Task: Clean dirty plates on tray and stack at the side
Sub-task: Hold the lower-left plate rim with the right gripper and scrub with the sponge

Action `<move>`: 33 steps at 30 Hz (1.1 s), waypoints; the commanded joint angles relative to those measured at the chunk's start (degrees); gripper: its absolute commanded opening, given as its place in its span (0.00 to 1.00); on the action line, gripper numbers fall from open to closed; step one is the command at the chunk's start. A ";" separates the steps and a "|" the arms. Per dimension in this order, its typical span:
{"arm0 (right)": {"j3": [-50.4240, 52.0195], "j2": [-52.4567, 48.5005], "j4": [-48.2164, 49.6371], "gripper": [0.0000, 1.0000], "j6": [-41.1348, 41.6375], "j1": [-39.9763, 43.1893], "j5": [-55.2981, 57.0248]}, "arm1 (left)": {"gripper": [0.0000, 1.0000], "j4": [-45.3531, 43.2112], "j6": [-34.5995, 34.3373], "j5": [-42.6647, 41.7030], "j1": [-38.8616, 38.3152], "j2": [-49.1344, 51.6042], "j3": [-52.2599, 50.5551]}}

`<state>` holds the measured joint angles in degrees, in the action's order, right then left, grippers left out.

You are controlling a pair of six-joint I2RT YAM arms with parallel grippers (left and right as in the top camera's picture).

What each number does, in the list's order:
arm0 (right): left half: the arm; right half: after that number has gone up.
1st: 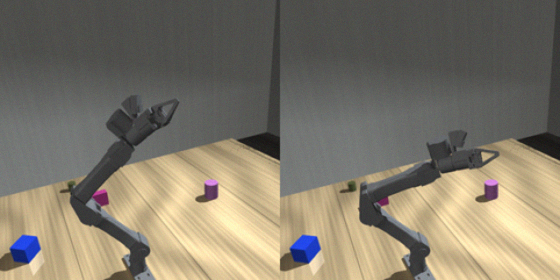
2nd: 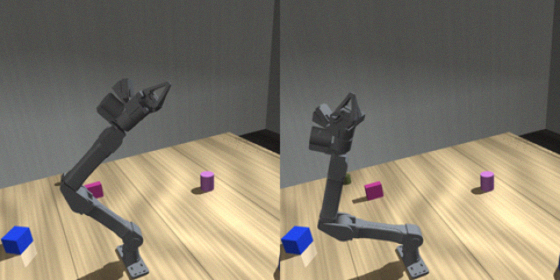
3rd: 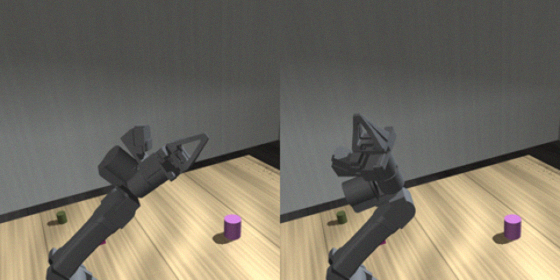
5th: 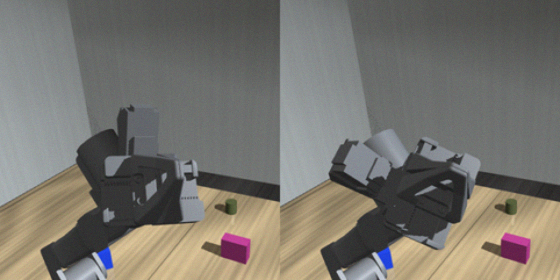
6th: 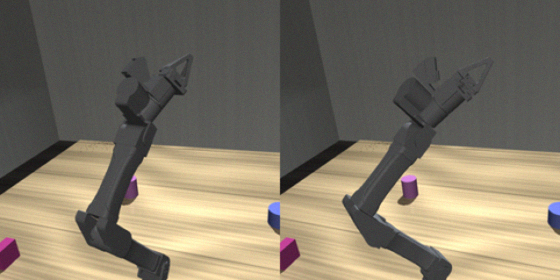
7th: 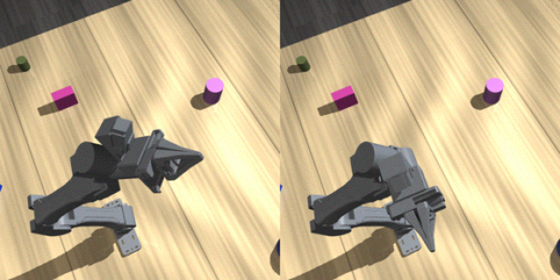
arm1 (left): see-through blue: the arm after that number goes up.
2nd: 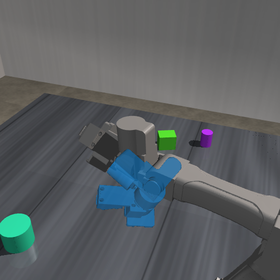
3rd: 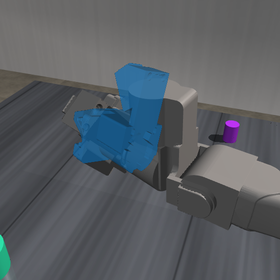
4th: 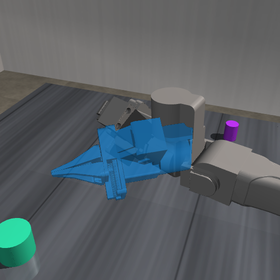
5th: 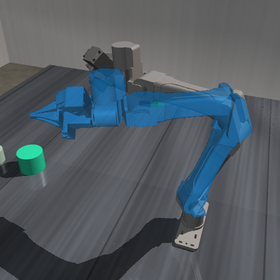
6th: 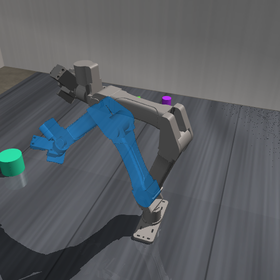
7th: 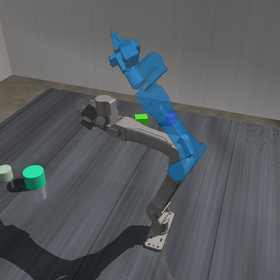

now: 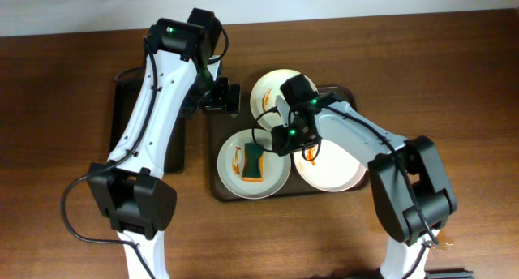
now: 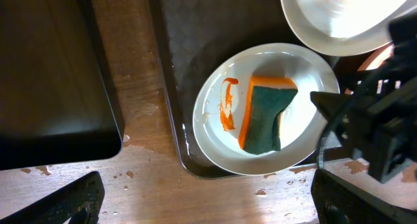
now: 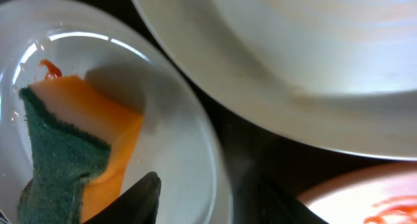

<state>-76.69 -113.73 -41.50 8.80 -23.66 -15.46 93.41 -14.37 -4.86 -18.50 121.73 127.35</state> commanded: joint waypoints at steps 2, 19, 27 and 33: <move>0.66 -1.09 -0.96 0.41 -0.17 -0.66 1.18 | 1.00 -0.04 0.26 0.20 0.02 0.09 -0.24; 0.61 -1.09 -3.50 0.05 1.14 -0.59 1.14 | 0.75 -8.98 9.77 -15.13 -1.18 0.09 -22.77; 0.61 -1.09 -2.60 0.05 1.40 -0.59 1.14 | 0.52 -23.41 3.87 -16.81 -6.56 0.11 -31.01; 0.61 -1.09 -2.58 0.05 1.38 -0.59 1.16 | 0.53 -25.46 1.09 -9.25 -5.99 0.11 -32.70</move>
<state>-76.58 -114.13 -44.31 10.46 -23.99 -14.37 68.27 -12.12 -15.29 -24.99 121.97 96.42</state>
